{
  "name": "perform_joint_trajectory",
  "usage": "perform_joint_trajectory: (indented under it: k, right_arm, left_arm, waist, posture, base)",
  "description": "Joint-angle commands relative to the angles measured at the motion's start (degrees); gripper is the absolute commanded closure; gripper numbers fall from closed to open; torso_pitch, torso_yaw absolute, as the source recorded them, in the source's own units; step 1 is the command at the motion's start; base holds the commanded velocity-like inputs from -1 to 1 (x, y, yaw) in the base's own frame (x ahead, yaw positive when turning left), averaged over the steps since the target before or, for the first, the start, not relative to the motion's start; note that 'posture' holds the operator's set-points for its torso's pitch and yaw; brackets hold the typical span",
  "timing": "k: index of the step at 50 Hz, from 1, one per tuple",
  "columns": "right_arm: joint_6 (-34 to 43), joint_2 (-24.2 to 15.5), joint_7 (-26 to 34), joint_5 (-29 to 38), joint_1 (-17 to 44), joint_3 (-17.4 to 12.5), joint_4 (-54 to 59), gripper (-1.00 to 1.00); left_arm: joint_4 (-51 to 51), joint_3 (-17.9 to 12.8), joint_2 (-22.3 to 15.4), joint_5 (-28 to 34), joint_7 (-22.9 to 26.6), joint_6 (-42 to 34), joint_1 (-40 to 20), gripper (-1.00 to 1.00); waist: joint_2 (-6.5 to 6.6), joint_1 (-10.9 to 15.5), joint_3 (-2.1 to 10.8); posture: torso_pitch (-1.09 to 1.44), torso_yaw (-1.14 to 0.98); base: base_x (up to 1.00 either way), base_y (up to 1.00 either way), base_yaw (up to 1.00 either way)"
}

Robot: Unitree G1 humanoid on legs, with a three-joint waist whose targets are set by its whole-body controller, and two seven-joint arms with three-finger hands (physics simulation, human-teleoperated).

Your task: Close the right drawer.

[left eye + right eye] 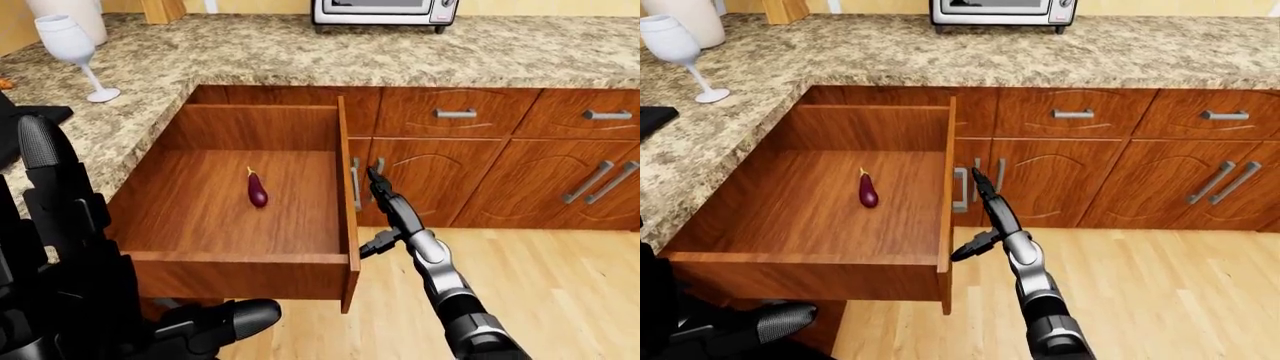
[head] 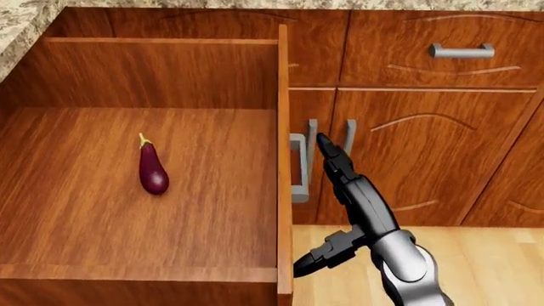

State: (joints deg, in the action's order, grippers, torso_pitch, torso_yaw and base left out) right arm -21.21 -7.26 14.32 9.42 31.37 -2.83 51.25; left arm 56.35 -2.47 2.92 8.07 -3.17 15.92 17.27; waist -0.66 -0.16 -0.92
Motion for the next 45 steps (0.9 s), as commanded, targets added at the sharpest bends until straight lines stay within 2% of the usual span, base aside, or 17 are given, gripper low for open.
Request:
perform_joint_trajectory:
  k: [1, 15, 37, 45]
  right_arm:
    - [-2.97, 0.92, 0.54, -0.75, 2.52, 0.74, -2.05, -1.0]
    - [-3.69, 2.25, 0.8, 0.57, 3.78, 1.59, -0.36, -1.0]
    - [-5.0, 4.45, 0.92, 2.82, 6.2, 2.82, 3.53, -1.0]
    - [-6.69, 5.58, 0.78, 4.15, 9.41, 3.24, 8.63, -1.0]
  left_arm:
    - [1.94, -0.13, -0.03, -0.24, 0.0, 0.83, -0.41, -1.0]
    - [1.69, 0.45, 0.0, 0.28, -0.07, 1.03, -0.25, -1.0]
    - [1.98, -0.59, 0.08, -0.66, 0.16, 0.37, -0.79, -1.0]
    - [2.05, -1.01, 0.26, -0.87, 0.34, 0.29, -0.92, -1.0]
  waist:
    - [-0.01, 0.36, 1.15]
    - [-0.01, 0.45, 1.2]
    - [0.06, 0.56, 1.12]
    - [0.13, 0.47, 1.09]
  posture:
    - [0.0, 0.0]
    - [0.0, 0.0]
    - [0.0, 0.0]
    - [0.0, 0.0]
  base:
    - [0.0, 0.0, 0.0]
    - [0.0, 0.0, 0.0]
    - [0.0, 0.0, 0.0]
    - [0.0, 0.0, 0.0]
